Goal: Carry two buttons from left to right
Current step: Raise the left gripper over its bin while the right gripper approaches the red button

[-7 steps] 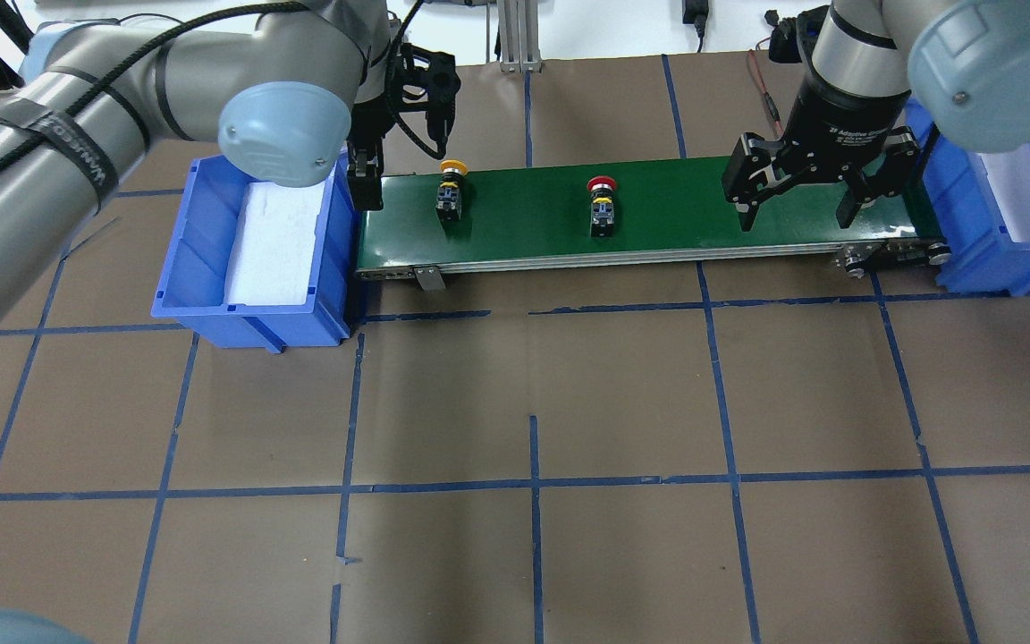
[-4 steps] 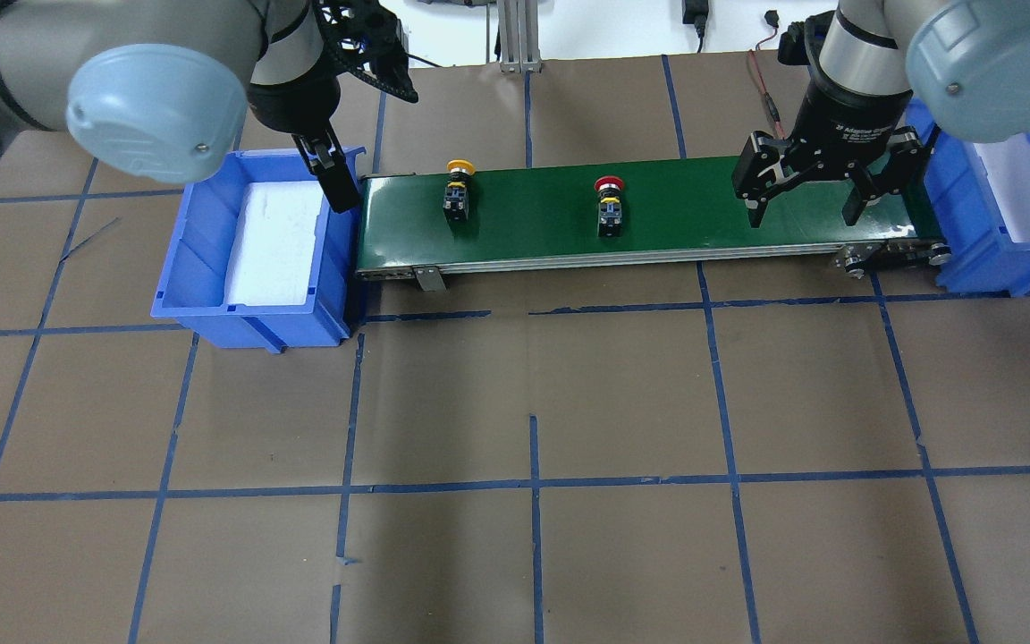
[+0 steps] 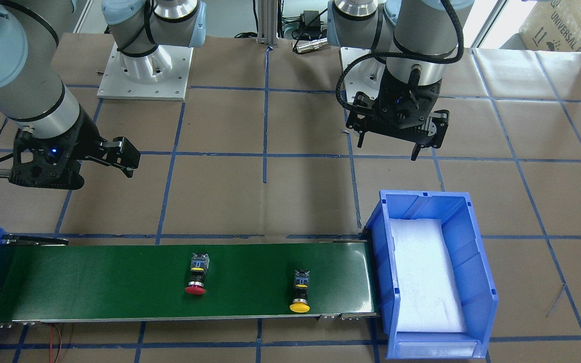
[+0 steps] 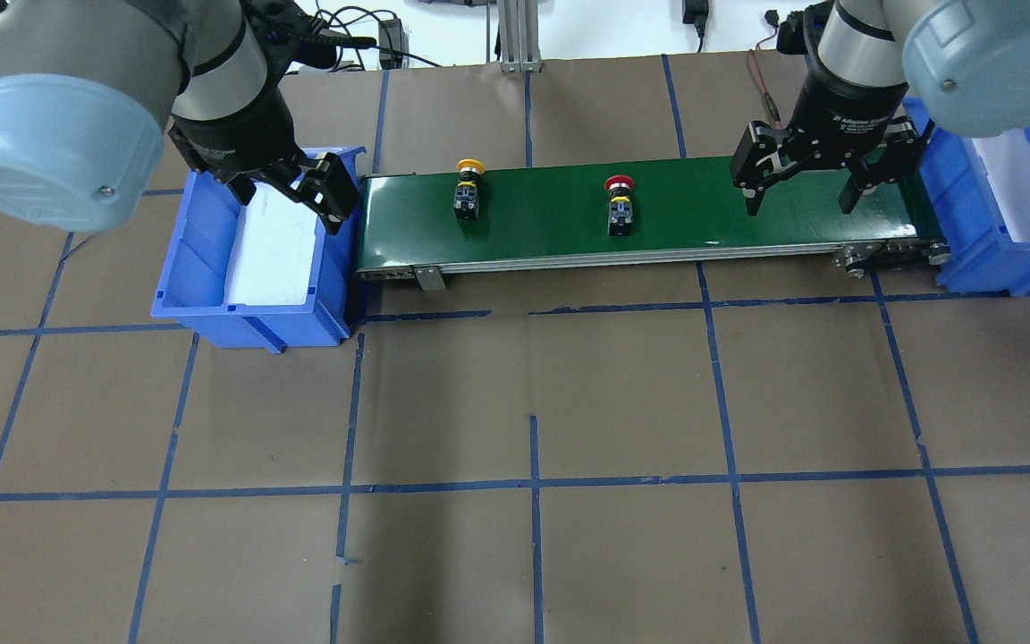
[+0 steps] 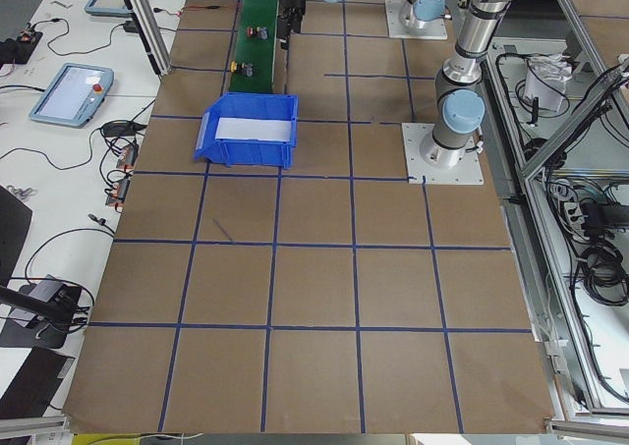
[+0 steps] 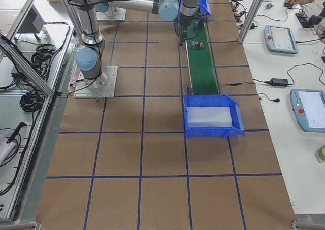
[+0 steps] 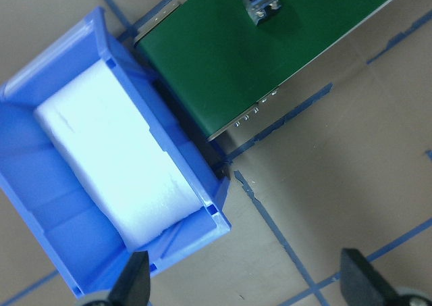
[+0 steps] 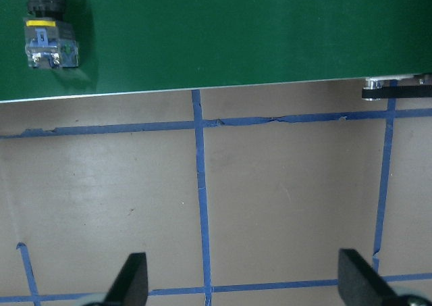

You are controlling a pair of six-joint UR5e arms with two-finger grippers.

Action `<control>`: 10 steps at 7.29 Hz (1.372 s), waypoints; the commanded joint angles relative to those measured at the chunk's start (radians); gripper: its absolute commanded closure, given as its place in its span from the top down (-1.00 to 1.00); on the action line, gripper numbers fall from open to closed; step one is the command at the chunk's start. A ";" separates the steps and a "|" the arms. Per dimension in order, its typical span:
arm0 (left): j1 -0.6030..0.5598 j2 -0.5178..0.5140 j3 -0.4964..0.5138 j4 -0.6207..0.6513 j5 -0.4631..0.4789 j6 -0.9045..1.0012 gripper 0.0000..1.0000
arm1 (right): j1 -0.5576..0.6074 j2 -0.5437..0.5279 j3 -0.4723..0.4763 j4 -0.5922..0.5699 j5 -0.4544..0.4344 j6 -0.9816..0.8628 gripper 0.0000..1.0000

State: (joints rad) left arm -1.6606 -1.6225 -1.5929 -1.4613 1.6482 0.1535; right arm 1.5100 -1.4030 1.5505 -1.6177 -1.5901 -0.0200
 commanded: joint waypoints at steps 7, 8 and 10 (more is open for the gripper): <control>0.028 -0.017 0.068 -0.141 -0.067 -0.299 1.00 | 0.104 0.211 -0.050 -0.175 0.012 0.003 1.00; 0.028 -0.020 0.070 -0.143 -0.067 -0.295 1.00 | 0.107 0.222 -0.059 -0.183 0.013 0.003 1.00; 0.028 -0.023 0.070 -0.143 -0.070 -0.299 1.00 | 0.113 0.255 -0.092 -0.186 0.013 0.040 1.00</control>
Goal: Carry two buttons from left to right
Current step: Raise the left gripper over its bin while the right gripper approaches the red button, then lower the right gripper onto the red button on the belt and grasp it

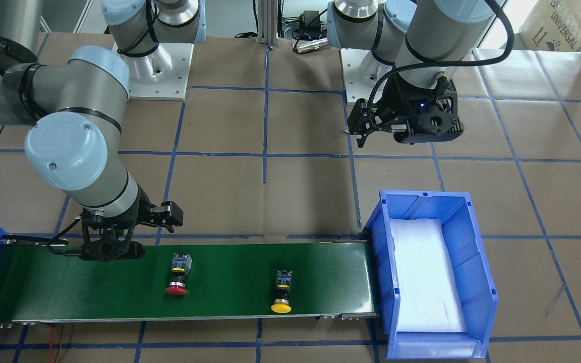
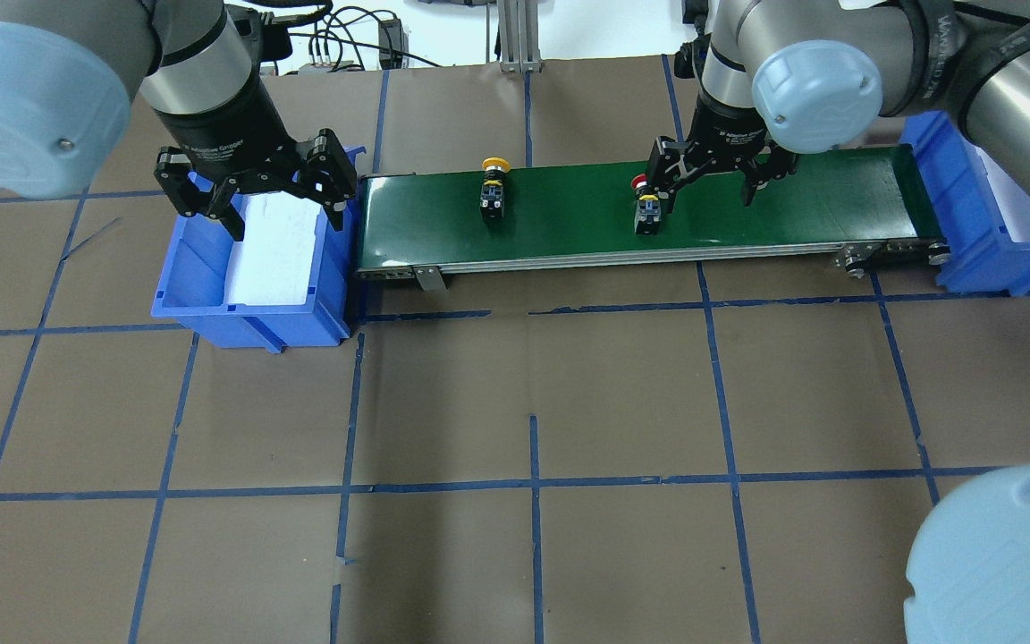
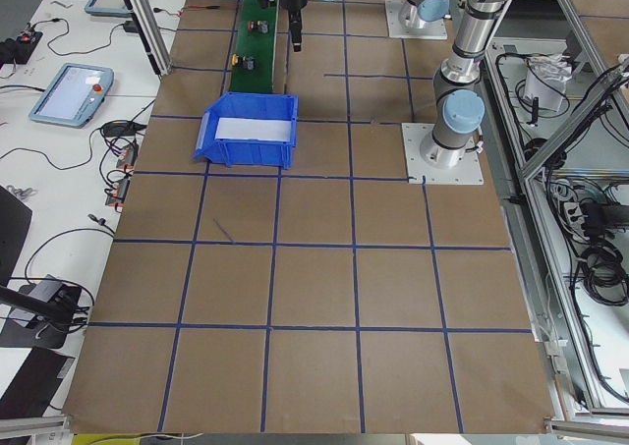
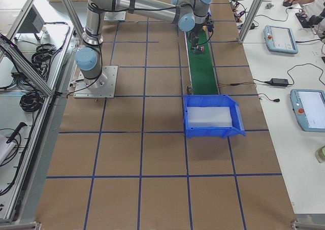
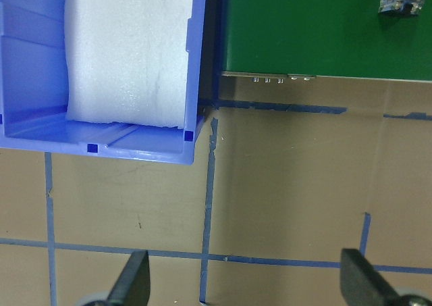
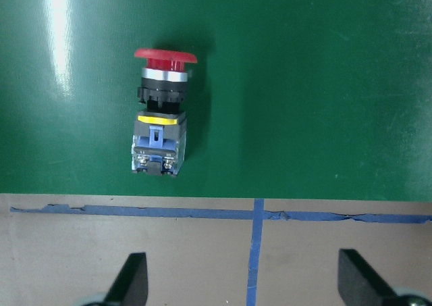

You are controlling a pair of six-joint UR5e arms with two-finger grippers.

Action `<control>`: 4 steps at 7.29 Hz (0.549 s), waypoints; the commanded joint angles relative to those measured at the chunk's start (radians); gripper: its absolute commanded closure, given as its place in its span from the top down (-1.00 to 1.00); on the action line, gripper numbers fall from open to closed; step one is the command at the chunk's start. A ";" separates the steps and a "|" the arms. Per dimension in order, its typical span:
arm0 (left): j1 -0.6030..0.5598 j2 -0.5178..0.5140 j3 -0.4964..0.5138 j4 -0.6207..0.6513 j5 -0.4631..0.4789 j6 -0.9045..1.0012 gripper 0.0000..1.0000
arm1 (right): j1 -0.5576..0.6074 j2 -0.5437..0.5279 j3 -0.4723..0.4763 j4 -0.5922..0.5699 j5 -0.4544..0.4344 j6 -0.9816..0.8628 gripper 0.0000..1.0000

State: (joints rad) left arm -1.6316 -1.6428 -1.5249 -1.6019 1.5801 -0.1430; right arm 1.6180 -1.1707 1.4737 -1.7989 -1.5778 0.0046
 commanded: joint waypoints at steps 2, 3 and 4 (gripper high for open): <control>-0.001 -0.003 0.000 -0.003 0.001 -0.003 1.00 | 0.010 0.069 -0.018 -0.010 0.001 0.081 1.00; -0.001 -0.003 -0.001 -0.003 0.001 -0.004 1.00 | 0.010 0.074 -0.019 -0.045 0.007 0.139 0.99; -0.001 -0.003 -0.003 -0.003 0.001 -0.003 1.00 | 0.010 0.074 -0.016 -0.069 0.009 0.162 0.99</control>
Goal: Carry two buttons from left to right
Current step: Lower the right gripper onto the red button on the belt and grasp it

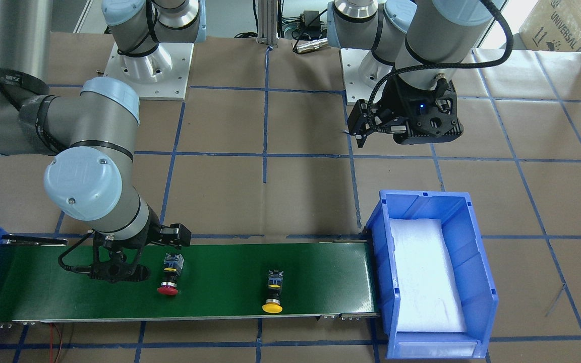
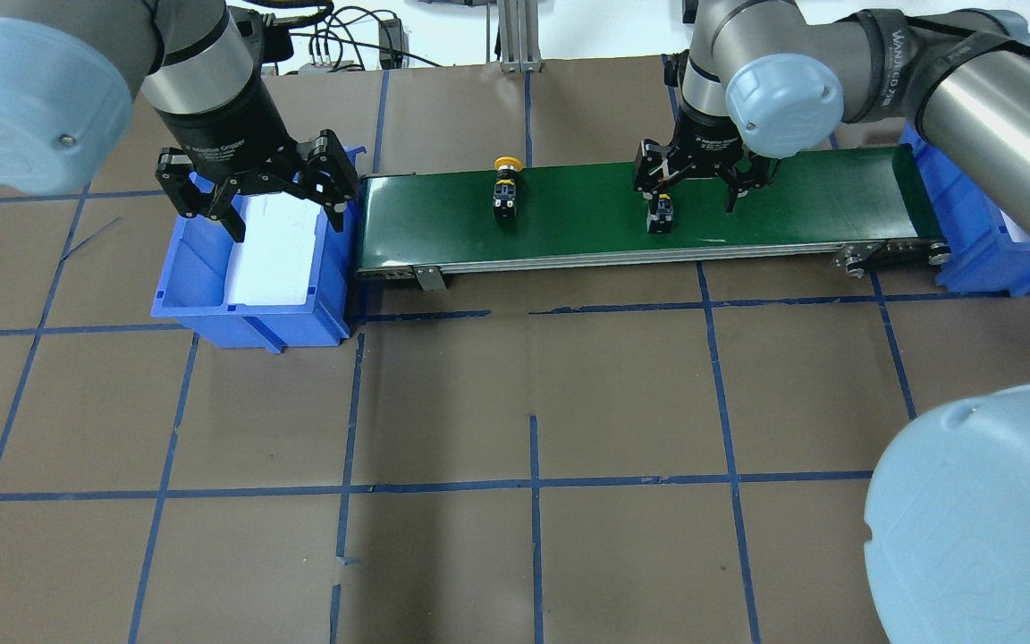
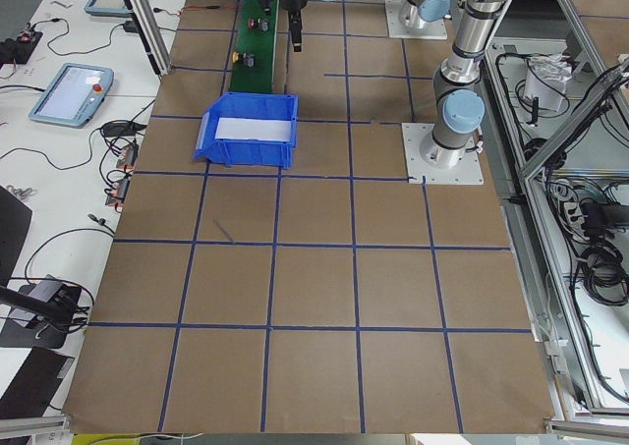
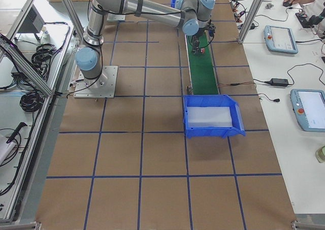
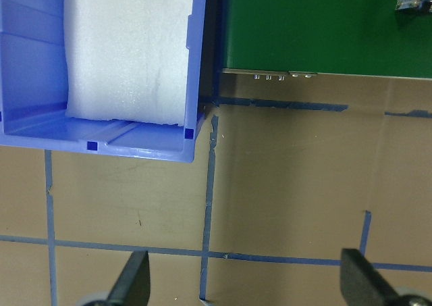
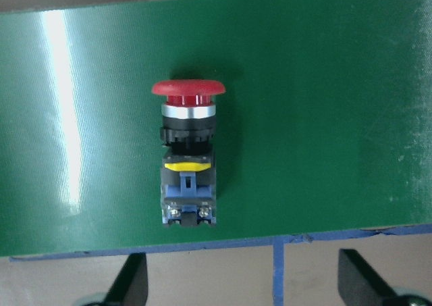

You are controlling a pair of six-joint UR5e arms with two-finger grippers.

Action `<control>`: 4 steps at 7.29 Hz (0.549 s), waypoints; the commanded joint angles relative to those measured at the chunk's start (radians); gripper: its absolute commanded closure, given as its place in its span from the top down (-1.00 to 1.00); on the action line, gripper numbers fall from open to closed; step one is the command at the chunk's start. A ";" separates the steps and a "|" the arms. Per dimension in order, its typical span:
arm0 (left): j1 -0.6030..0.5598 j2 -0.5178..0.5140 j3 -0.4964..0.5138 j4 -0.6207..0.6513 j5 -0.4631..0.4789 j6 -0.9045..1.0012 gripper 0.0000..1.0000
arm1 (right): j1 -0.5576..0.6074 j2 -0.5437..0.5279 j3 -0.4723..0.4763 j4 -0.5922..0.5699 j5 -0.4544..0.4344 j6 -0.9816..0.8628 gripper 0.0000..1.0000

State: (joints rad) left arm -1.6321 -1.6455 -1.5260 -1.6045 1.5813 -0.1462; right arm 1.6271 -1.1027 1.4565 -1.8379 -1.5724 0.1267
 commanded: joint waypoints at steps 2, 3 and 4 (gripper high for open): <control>0.001 -0.001 -0.002 -0.002 -0.001 0.002 1.00 | 0.000 0.126 -0.002 -0.166 0.046 0.062 1.00; 0.001 -0.001 -0.003 -0.002 -0.001 0.000 1.00 | -0.004 0.142 -0.014 -0.169 0.040 0.053 0.99; 0.001 -0.001 -0.003 -0.002 -0.001 0.002 1.00 | -0.003 0.135 -0.027 -0.109 0.042 0.051 0.82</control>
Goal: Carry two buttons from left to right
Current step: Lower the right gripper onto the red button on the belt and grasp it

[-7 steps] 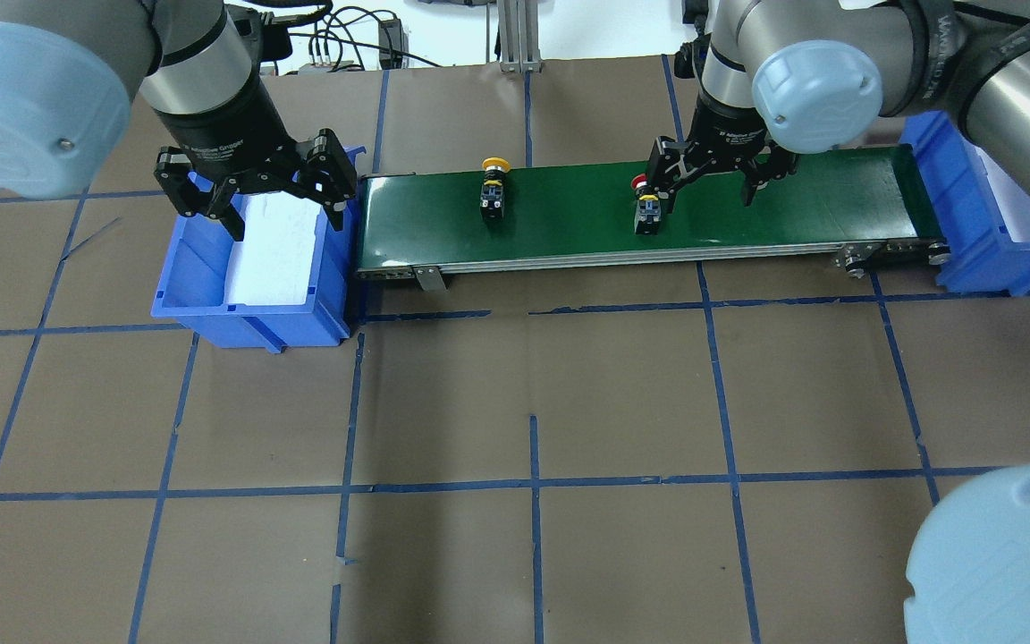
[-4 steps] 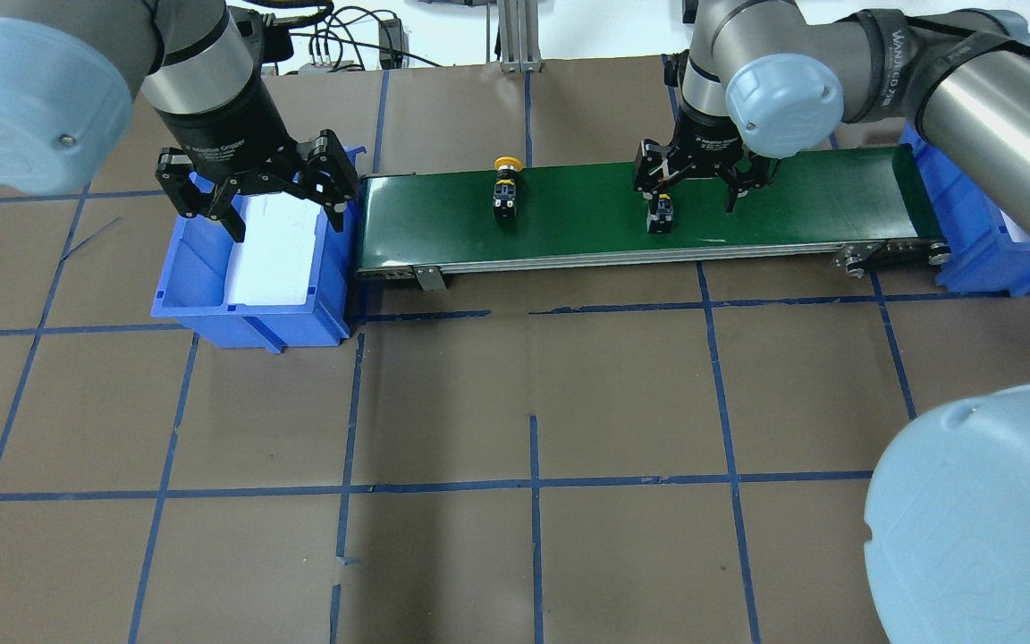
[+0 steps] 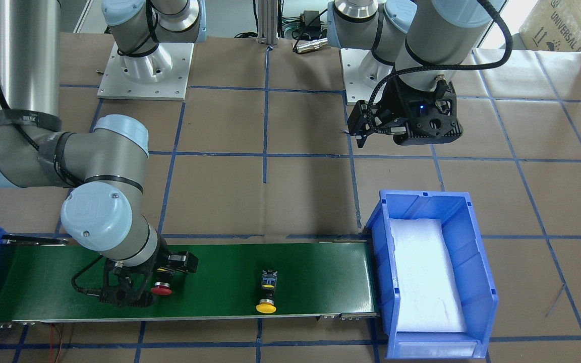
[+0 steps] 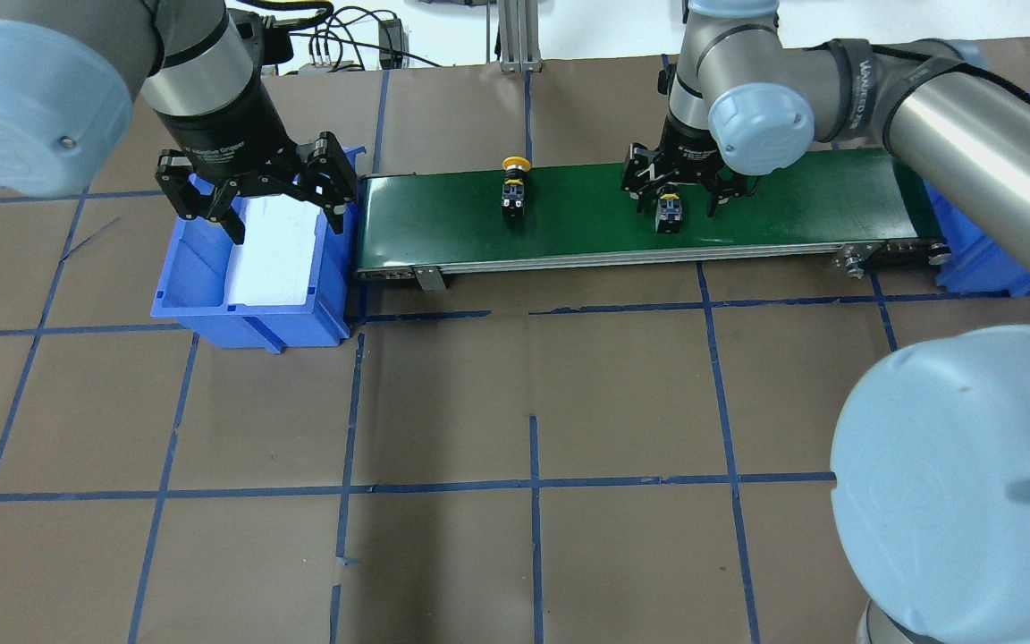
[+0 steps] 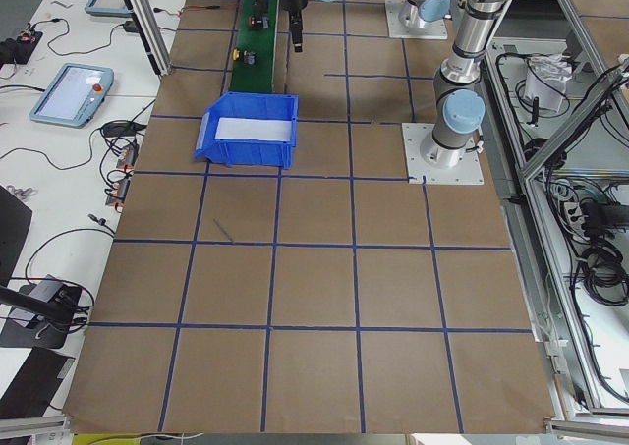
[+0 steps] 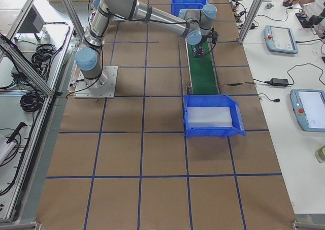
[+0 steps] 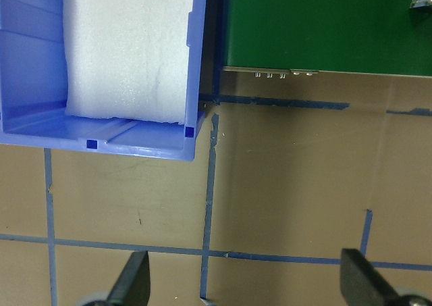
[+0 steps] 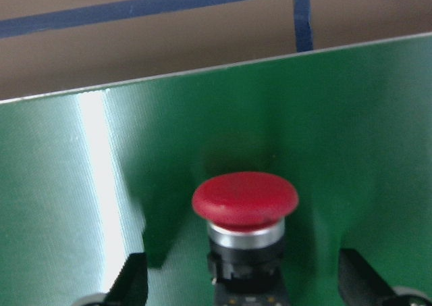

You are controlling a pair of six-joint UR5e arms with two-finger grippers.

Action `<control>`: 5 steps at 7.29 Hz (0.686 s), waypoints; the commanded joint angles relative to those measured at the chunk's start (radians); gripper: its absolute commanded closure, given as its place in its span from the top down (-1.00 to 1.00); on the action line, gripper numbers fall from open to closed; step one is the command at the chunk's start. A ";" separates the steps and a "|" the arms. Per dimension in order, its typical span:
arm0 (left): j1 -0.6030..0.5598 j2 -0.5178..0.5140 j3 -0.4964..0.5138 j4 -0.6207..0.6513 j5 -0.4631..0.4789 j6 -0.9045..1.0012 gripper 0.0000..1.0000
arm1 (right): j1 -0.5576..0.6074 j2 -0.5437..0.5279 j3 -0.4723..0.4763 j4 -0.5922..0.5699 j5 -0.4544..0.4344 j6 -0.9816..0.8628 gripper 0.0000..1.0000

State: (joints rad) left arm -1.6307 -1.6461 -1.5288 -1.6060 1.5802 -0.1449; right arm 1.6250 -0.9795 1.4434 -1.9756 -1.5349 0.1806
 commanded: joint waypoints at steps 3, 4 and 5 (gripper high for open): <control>0.000 0.003 -0.004 0.000 0.000 0.002 1.00 | -0.010 -0.028 -0.058 0.154 0.033 -0.007 -0.41; 0.000 0.003 -0.004 0.000 0.000 0.002 1.00 | -0.014 -0.040 -0.061 0.182 0.032 -0.044 -0.74; 0.000 0.003 -0.004 -0.002 0.001 0.005 1.00 | -0.020 -0.042 -0.063 0.173 0.016 -0.090 -0.91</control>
State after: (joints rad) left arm -1.6306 -1.6429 -1.5323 -1.6064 1.5803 -0.1420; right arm 1.6111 -1.0130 1.3868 -1.8138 -1.5062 0.1376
